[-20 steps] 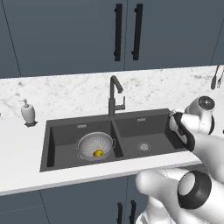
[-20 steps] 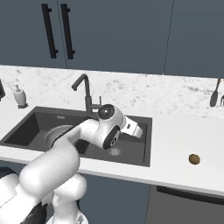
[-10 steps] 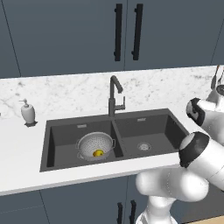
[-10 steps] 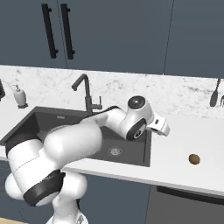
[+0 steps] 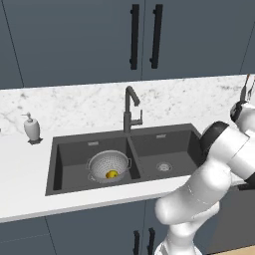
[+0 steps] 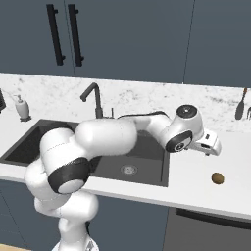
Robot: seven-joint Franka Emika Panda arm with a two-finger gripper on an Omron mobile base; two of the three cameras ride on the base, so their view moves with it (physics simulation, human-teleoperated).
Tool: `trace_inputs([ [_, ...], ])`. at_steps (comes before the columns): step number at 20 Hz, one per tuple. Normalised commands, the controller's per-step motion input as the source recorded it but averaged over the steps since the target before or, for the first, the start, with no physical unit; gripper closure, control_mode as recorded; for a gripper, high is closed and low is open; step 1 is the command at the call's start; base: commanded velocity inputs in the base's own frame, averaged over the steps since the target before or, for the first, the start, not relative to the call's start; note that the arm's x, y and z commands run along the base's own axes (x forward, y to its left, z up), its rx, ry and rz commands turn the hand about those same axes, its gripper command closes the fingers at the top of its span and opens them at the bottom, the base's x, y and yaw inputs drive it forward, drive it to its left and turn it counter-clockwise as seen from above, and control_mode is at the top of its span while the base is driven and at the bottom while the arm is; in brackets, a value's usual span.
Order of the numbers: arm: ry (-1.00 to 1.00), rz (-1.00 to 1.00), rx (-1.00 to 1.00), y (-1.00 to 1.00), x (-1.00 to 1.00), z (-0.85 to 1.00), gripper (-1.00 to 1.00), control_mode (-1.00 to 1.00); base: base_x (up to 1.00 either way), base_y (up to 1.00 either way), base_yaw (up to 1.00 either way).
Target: Put the colander in the sink, put the kiwi, pear in the colander, and turn on the sink faucet and pour water over the colander.
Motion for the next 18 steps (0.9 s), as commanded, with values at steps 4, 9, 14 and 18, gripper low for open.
trace_inputs([
  [4,0.04,0.00,0.00,-0.87,-0.19,-0.12,-1.00,-1.00,0.00,0.00,0.00],
  [9,0.02,0.00,0.00,-0.45,-0.15,-0.26,-1.00,-1.00,0.00,0.00,0.00],
  [14,0.00,0.03,0.00,-0.11,-0.08,-0.33,-1.00,-1.00,0.00,0.00,0.00],
  [18,0.00,0.05,0.00,0.00,-0.18,-0.17,-1.00,-1.00,0.00,0.00,0.00],
])
